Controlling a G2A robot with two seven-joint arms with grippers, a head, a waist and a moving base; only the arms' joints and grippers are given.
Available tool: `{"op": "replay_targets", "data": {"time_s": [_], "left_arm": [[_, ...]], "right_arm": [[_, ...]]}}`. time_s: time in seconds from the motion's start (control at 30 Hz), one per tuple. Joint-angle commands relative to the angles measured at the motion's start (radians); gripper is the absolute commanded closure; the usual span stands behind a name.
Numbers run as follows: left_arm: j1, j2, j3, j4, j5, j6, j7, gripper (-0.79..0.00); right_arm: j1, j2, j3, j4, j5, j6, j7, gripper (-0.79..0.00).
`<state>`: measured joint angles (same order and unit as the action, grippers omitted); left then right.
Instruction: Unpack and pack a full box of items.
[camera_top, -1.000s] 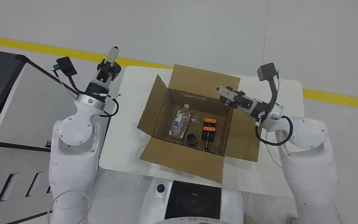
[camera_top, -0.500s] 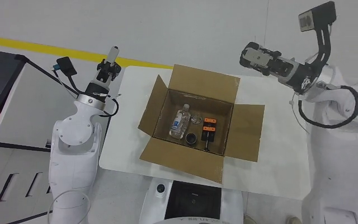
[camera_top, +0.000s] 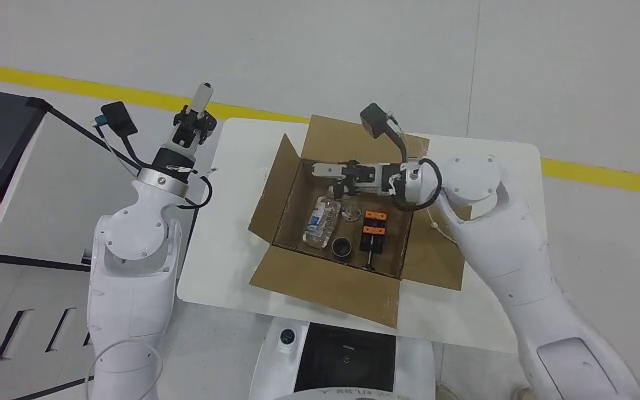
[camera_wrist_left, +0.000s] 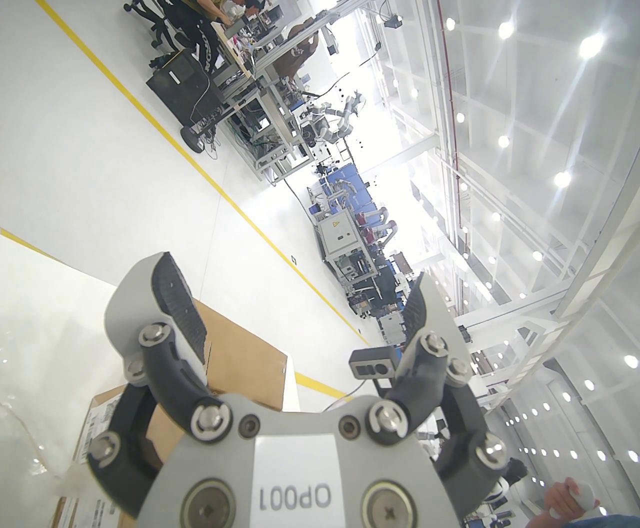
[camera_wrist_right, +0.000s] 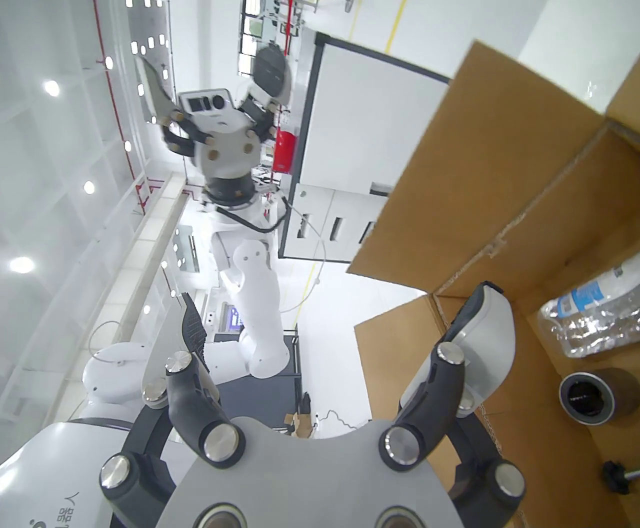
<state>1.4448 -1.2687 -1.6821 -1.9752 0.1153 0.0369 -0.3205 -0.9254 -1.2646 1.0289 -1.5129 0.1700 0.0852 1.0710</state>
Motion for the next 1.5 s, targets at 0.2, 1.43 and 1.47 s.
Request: {"op": "replay_targets", "data": {"time_s": [0.2,1.43,1.47], "left_arm": [[0.000,0.000,0.000,0.000,0.000,0.000,0.000,-0.785],[0.000,0.000,0.000,0.000,0.000,0.000,0.000,-0.785],[0.000,0.000,0.000,0.000,0.000,0.000,0.000,-0.785]], "right_arm": [[-0.096,0.019,-0.019,-0.018,-0.094,0.095,0.002,-0.785],[-0.104,-0.008,-0.146,0.242,-0.177,0.047,-0.185,-0.465],[-0.104,-0.008,-0.146,0.242,-0.177,0.047,-0.185,-0.465]]}}
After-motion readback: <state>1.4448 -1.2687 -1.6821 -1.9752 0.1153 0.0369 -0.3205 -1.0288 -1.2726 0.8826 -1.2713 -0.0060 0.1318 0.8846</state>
